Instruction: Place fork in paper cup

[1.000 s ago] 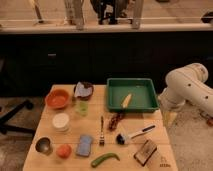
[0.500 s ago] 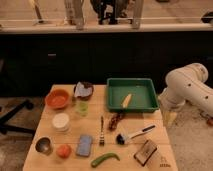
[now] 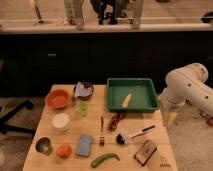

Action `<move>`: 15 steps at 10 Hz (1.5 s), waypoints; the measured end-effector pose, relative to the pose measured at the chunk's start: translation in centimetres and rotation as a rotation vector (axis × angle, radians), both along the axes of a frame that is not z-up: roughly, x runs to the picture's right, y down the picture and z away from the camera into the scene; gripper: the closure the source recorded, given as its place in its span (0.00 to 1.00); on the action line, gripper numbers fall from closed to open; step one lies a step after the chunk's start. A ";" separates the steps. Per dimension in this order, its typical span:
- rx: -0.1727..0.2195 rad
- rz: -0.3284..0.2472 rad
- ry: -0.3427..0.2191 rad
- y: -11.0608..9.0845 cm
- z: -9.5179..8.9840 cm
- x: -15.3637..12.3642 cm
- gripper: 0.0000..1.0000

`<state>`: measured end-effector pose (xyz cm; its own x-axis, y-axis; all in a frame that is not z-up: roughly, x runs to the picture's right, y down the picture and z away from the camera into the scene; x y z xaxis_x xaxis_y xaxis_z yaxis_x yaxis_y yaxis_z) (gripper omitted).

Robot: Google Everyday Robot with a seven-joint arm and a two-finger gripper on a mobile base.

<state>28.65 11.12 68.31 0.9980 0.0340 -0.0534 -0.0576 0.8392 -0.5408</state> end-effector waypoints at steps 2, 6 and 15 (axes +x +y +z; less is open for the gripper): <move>0.000 0.000 0.000 0.0 0.0 0.0 0.20; 0.000 -0.043 -0.074 0.3 -0.4 -0.3 0.20; -0.122 -0.599 -0.492 0.9 -0.8 -3.7 0.20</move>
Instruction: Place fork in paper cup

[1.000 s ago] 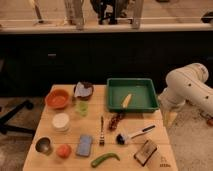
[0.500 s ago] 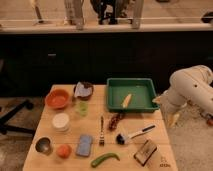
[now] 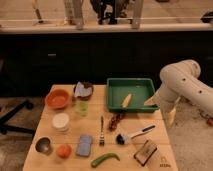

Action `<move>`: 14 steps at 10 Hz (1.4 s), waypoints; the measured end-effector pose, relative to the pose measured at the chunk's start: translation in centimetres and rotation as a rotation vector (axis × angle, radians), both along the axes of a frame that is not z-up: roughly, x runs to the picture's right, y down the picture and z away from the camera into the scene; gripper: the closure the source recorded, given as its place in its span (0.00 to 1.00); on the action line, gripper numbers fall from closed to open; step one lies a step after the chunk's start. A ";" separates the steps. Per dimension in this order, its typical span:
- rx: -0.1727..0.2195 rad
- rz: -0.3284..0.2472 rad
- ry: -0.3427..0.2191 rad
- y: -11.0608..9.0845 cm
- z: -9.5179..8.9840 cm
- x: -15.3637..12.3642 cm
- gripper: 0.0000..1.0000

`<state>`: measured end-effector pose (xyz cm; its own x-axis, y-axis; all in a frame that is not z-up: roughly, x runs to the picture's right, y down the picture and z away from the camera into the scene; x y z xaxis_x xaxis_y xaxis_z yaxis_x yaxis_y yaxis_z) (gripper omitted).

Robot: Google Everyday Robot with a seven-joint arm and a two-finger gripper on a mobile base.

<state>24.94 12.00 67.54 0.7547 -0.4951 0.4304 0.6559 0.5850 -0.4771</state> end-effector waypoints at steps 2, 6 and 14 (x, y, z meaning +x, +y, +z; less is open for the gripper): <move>-0.019 -0.099 -0.017 0.9 0.6 -1.2 0.20; -0.044 -0.257 -0.051 4.1 1.1 -4.4 0.20; -0.030 -0.286 -0.056 5.2 1.5 -5.8 0.20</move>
